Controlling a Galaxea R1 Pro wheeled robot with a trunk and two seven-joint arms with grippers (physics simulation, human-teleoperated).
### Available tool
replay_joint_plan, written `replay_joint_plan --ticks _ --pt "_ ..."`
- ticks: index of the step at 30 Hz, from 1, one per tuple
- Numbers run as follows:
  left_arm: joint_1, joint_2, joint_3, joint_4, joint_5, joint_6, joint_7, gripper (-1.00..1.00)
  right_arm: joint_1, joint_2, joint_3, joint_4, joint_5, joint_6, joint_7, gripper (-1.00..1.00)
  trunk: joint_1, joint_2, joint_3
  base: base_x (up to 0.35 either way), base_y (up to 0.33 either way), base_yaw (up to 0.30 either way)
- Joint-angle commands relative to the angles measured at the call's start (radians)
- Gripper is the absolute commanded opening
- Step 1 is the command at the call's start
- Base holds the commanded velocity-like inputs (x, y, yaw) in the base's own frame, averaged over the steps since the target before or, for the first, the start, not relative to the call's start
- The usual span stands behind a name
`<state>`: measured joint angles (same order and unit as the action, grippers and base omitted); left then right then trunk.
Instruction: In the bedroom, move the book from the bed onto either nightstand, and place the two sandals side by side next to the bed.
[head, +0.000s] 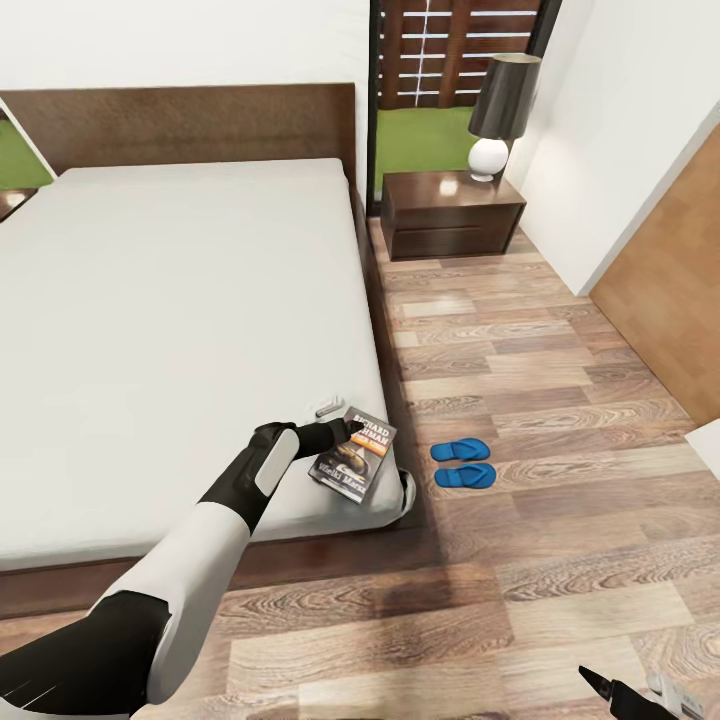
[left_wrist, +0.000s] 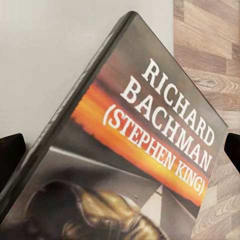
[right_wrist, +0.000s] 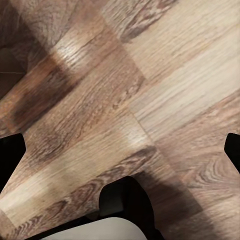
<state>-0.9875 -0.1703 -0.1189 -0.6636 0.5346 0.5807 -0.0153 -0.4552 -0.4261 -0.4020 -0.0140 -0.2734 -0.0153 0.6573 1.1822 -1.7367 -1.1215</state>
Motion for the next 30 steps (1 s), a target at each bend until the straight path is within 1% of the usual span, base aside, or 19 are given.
replay_joint_plan --ticks 1,12,19,30 --pt "0.0 0.0 0.0 -0.001 -0.001 0.004 -0.002 1.0 -0.001 0.0 0.005 0.002 -0.009 -0.002 0.004 1.0 0.0 0.0 -0.001 -0.001 0.0 0.0" --pt "0.0 0.0 0.0 -0.001 0.0 0.004 -0.002 1.0 -0.001 -0.001 0.005 0.001 -0.009 -0.002 0.004 1.0 0.0 0.0 -0.001 -0.003 0.0 0.0" --pt "0.0 0.0 -0.001 -0.001 0.0 0.004 -0.002 1.0 -0.001 0.0 0.005 0.002 -0.009 -0.002 0.004 1.0 0.0 0.0 -0.001 -0.14 0.0 0.0" --pt "0.0 0.0 -0.001 -0.001 0.0 0.004 -0.002 1.0 -0.001 0.0 0.005 0.002 -0.009 -0.002 0.004 1.0 0.0 0.0 -0.001 -0.02 0.0 0.0"
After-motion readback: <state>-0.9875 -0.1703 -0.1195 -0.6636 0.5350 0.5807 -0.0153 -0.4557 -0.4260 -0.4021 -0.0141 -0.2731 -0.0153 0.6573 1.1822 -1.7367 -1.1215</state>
